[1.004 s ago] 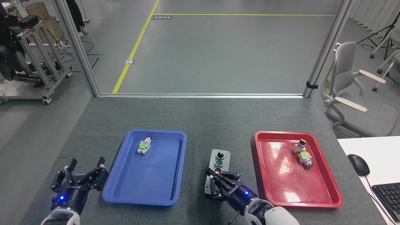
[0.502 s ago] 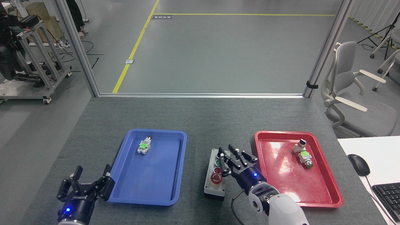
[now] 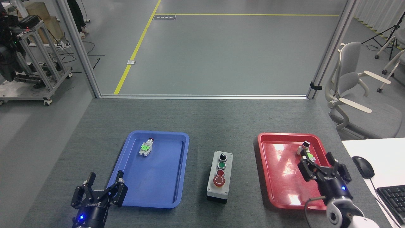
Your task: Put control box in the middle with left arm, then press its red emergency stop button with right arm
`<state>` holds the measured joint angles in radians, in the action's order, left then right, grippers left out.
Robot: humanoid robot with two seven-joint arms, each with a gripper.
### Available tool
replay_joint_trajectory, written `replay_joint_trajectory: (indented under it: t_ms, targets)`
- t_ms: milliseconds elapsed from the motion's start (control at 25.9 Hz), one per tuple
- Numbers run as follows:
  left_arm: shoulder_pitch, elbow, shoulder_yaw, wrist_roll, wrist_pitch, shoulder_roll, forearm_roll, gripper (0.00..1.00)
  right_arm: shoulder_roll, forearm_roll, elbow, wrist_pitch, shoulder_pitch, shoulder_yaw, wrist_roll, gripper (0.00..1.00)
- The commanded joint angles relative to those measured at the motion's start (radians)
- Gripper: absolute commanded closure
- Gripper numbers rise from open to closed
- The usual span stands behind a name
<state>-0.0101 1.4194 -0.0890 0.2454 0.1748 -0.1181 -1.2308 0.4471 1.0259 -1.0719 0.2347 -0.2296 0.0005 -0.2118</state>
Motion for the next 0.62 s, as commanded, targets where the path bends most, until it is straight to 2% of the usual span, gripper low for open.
replay_joint_trajectory:
  t_ms: [0,116,309,579]
  targets:
    - [0.001,0.0,0.0,-0.003,0.003,0.001,0.005,0.01,-0.004,0.0,-0.028,0.118,0.13,-0.129,0.005,0.01]
    - [0.001,0.0,0.0,-0.003,0.008,0.001,0.005,0.0,-0.007,0.0,-0.039,0.136,0.151,-0.146,0.005,0.01]
    - [0.001,-0.002,-0.005,-0.005,0.009,0.021,-0.003,0.0,-0.005,0.0,-0.045,0.077,0.147,-0.134,0.006,0.01]
    - [-0.001,-0.007,-0.006,-0.003,0.012,0.012,-0.007,0.0,-0.002,-0.001,-0.048,0.008,0.118,-0.116,0.009,0.01]
